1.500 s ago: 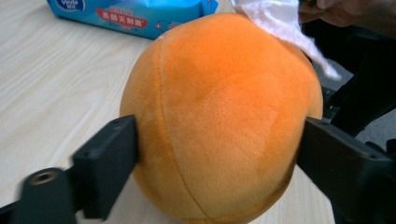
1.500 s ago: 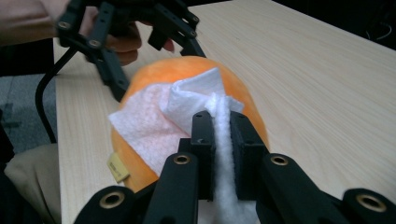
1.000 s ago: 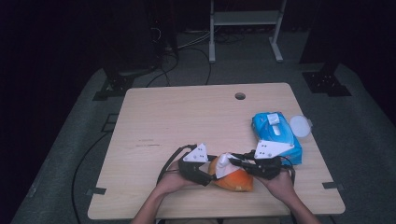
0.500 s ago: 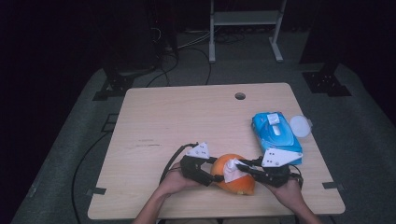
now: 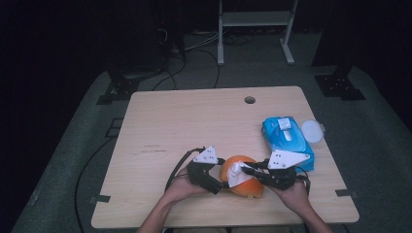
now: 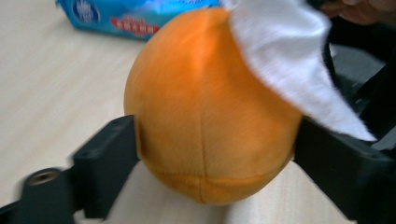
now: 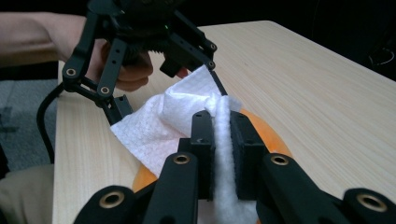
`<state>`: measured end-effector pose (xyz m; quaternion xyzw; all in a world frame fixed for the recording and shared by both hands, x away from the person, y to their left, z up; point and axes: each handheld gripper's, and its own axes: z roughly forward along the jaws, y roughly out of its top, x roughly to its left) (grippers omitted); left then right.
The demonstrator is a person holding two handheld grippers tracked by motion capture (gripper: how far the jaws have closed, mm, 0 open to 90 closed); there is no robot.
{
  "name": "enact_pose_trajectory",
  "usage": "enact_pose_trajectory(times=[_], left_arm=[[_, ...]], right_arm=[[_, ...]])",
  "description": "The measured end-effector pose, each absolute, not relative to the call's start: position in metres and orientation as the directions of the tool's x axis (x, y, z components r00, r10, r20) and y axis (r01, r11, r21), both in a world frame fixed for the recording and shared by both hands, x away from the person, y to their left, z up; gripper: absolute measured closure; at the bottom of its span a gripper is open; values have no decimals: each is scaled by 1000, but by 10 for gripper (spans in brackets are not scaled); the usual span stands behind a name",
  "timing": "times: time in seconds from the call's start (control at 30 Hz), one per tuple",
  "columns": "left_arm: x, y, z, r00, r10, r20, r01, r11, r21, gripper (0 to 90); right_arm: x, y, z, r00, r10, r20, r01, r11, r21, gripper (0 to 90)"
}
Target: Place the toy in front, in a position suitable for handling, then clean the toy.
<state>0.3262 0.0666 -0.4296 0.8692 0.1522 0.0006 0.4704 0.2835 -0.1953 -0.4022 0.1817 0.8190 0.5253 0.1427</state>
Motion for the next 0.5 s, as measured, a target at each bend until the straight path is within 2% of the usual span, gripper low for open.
enact_pose_trajectory(times=[0.1, 0.2, 0.3, 0.4, 0.5], left_arm=[[324, 66, -430, 959, 260, -114, 234, -499, 834, 272], [320, 61, -424, 966, 252, -59, 184, -504, 844, 366], [313, 55, -419, 972, 236, 15, 116, -529, 841, 397], [312, 59, -423, 972, 237, 11, 120, -531, 839, 399], [313, 64, -426, 972, 235, 3, 126, -533, 837, 398]], right_arm=[[283, -197, -402, -890, 454, -50, 146, 386, 911, 804], [275, -189, -395, -888, 451, -93, 112, 406, 907, 804], [272, -169, -389, -900, 414, -133, 70, 439, 896, 805], [279, -163, -387, -897, 417, -143, 71, 457, 887, 805], [286, -178, -388, -878, 462, -126, 105, 441, 891, 805]])
